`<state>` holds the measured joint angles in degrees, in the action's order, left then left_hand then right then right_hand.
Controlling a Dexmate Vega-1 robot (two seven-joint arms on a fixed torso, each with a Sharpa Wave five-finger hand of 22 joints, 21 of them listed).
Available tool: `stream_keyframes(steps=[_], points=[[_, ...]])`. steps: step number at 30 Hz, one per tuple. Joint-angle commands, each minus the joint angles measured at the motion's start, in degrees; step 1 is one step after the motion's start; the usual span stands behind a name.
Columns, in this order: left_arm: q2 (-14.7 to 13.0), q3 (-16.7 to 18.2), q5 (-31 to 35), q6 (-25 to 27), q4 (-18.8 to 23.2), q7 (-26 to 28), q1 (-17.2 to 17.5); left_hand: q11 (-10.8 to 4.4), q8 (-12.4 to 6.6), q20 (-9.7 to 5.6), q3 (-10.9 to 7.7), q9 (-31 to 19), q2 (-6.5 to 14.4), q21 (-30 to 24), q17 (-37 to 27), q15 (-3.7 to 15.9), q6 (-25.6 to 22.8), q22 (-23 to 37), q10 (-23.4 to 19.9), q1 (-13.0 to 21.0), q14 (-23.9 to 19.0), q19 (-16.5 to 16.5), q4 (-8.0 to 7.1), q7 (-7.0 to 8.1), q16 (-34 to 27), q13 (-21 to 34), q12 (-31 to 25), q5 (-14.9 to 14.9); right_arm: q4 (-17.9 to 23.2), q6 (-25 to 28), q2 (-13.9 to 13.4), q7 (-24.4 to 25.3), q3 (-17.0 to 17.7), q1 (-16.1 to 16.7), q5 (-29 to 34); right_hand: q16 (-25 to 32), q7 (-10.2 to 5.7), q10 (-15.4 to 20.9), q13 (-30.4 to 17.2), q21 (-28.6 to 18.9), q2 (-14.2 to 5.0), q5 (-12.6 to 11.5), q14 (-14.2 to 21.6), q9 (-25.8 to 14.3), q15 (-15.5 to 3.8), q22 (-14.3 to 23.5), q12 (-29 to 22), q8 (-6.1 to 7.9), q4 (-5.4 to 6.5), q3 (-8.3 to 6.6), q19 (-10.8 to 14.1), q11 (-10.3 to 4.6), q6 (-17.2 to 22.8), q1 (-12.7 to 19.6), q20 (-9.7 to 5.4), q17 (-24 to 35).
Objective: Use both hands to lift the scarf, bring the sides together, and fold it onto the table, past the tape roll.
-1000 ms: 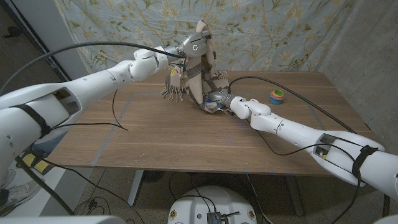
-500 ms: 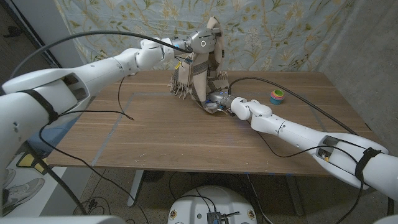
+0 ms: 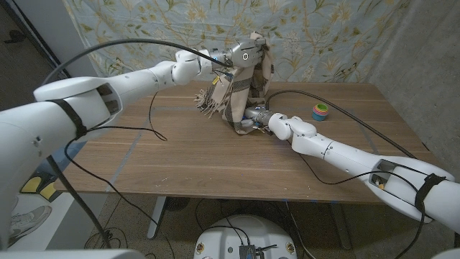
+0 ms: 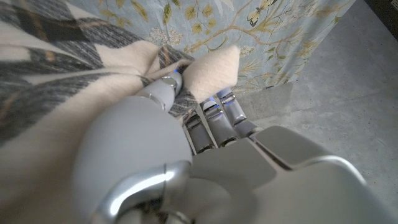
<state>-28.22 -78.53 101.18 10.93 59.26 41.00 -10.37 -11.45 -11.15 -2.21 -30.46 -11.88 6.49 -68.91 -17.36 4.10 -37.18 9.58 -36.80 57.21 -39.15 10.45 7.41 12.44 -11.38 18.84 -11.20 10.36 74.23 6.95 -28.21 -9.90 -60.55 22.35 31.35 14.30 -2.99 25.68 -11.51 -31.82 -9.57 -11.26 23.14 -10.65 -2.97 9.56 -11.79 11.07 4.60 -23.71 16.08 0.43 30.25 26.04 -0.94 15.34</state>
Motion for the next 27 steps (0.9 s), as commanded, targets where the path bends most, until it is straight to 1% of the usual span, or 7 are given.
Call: stream_keyframes(steps=[1,4,8,12,15,21,27], points=[[5.7,-4.1,-1.4,13.1,-6.4,-1.6,3.7,-0.01,0.72,-1.06,3.13,0.7,-3.1,6.2,4.8,8.68,7.8,0.2,5.0,-10.3,4.9,1.4,-2.58,0.3,0.1,-3.3,0.1,0.4,3.1,0.9,-1.3,-0.4,1.2,0.7,0.6,0.4,-0.15,0.5,0.0,-0.2,0.15,-0.5,0.5,-0.2,-0.63,0.5,-0.1,0.19,-0.63,-0.24,3.1,-0.07,0.5,1.1,2.73,0.4],[5.6,-4.4,-1.6,16.2,-5.3,-3.4,4.5,-0.1,0.79,1.75,5.0,0.9,-4.7,9.9,5.7,8.44,11.8,0.3,7.9,-16.4,8.0,1.2,-4.26,0.32,0.0,-4.9,-0.1,1.3,3.9,1.4,-1.6,-0.4,1.5,0.9,0.8,0.4,-0.17,0.6,0.0,-0.1,0.19,-0.5,0.5,-0.2,-0.66,0.5,-0.1,0.18,-0.75,-0.23,3.1,-0.01,0.5,1.1,2.74,0.4],[6.5,-3.5,-2.4,22.0,-5.2,-4.7,6.3,0.92,1.03,3.46,6.45,1.0,-5.8,12.7,5.8,7.54,16.2,0.4,12.6,-20.8,11.5,-0.1,-5.39,0.28,0.1,-5.7,0.3,1.3,3.8,1.5,-1.5,-1.0,1.4,0.7,1.1,0.4,-0.2,0.6,0.0,-0.1,0.22,-0.5,0.4,-0.2,-0.67,0.5,-0.1,0.17,-0.85,-0.19,3.2,0.0,0.5,1.2,2.76,0.5],[8.9,-1.2,-6.3,28.1,-7.6,-0.4,8.7,1.67,0.97,4.49,6.15,1.0,-4.6,13.5,5.6,6.61,17.5,0.5,13.7,-21.6,12.5,-0.5,-5.85,0.29,0.0,-5.8,0.2,1.3,3.8,1.5,-1.4,-1.3,1.3,0.5,1.4,0.5,-0.2,0.6,0.0,-0.1,0.25,-0.4,0.4,-0.2,-0.73,0.5,-0.1,0.16,-1.0,-0.17,3.3,-0.08,0.5,1.2,2.82,0.5],[6.3,-0.4,-8.9,27.3,-1.4,-4.1,10.0,1.99,0.81,5.04,5.36,1.0,-3.2,13.7,5.6,6.42,17.6,0.5,14.0,-21.2,12.5,-0.4,-5.79,0.3,-0.1,-5.9,0.1,1.3,5.1,2.3,-1.8,-1.2,1.7,0.7,1.8,0.5,-0.21,0.5,0.0,0.0,0.27,-0.4,0.4,-0.2,-0.78,0.5,-0.1,0.18,-1.14,-0.16,3.3,-0.13,0.6,1.3,2.85,0.6],[-0.2,2.9,-12.0,23.2,12.5,-18.4,13.9,1.68,0.08,5.63,4.88,1.0,-2.3,14.1,5.7,6.4,16.0,0.5,12.5,-21.6,12.0,-0.2,-5.89,0.25,-0.4,-6.0,-0.8,0.7,11.5,5.1,-4.3,-1.3,3.4,2.0,3.2,0.6,-0.23,0.6,0.0,0.1,0.27,-0.4,0.5,-0.2,-0.8,0.5,-0.1,0.21,-1.32,-0.16,3.3,-0.11,0.7,1.4,2.87,0.6],[-3.0,6.1,-10.0,21.3,17.5,-28.3,16.6,1.89,-0.11,6.65,5.63,1.0,-3.2,14.9,5.9,5.29,15.2,0.5,11.9,-23.3,12.1,-1.0,-6.24,0.26,-0.5,-6.1,-1.1,0.1,19.6,8.7,-7.3,-1.7,5.6,3.8,5.6,0.7,-0.2,0.8,0.0,0.2,0.3,-0.3,0.7,-0.2,-0.9,0.5,-0.1,0.36,-1.52,-0.18,3.4,-0.35,1.1,1.4,2.94,0.6]])
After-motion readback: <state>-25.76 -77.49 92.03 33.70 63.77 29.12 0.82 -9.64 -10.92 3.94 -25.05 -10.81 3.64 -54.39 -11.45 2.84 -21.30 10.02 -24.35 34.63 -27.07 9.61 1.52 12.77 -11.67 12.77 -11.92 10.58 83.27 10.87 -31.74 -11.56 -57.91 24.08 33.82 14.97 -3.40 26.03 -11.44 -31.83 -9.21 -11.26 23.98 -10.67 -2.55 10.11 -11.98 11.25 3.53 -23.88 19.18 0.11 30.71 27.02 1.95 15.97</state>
